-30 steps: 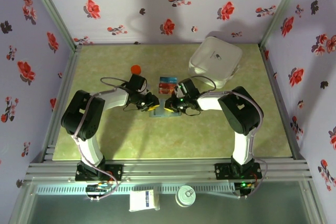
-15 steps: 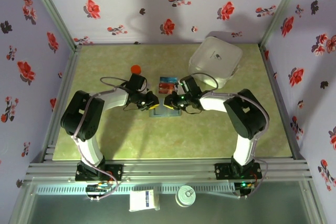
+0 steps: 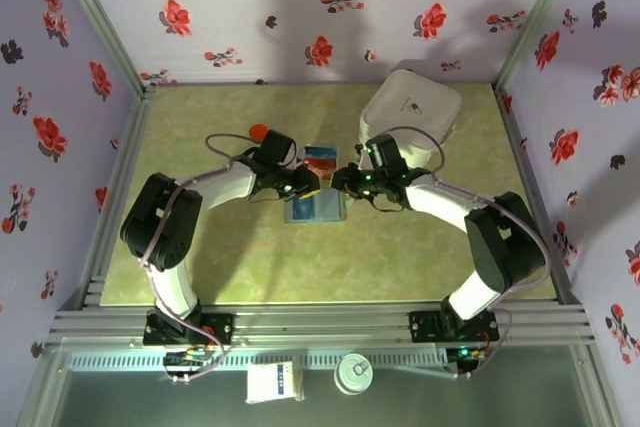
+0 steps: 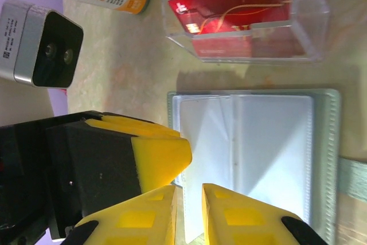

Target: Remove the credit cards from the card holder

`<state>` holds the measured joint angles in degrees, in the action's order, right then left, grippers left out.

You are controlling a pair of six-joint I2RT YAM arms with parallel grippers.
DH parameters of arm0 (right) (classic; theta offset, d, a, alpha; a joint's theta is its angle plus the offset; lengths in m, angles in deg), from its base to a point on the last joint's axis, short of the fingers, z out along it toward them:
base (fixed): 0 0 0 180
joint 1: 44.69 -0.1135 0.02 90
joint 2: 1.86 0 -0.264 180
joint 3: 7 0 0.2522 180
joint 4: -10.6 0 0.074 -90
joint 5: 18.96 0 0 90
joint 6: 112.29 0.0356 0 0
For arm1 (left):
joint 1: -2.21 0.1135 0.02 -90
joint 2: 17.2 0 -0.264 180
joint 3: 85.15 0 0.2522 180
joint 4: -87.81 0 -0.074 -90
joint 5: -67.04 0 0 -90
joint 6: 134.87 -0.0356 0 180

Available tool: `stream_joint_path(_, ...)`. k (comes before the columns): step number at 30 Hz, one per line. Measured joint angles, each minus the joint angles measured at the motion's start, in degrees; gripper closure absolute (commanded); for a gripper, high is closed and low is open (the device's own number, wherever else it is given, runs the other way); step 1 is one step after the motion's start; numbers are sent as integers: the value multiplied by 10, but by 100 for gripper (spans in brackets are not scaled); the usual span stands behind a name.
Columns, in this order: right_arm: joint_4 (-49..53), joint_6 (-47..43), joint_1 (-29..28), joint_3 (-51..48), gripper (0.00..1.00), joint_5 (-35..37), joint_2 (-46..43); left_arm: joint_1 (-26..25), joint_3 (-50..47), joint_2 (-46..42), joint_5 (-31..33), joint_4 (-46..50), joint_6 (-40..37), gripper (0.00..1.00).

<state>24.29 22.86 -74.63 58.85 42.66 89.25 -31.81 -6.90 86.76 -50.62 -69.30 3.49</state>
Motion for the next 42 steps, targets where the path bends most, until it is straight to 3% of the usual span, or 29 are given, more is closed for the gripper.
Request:
stream_joint_path(14, 62, -32, 27, -31, 80, 26, -60, -43, 77, 94, -7, 3, 11, 76)
stream_joint_path(25, 79, -36, 29, -31, 80, 29, -68, -44, 89, 104, -11, 4, 13, 75)
stream_joint_path(33, 75, -31, 20, -23, 80, 29, -36, -17, 42, 65, -11, 3, 12, 77)
stream_joint_path(42, 75, -27, -31, 50, 79, 29, 48, 30, -48, -14, -11, -11, 10, 78)
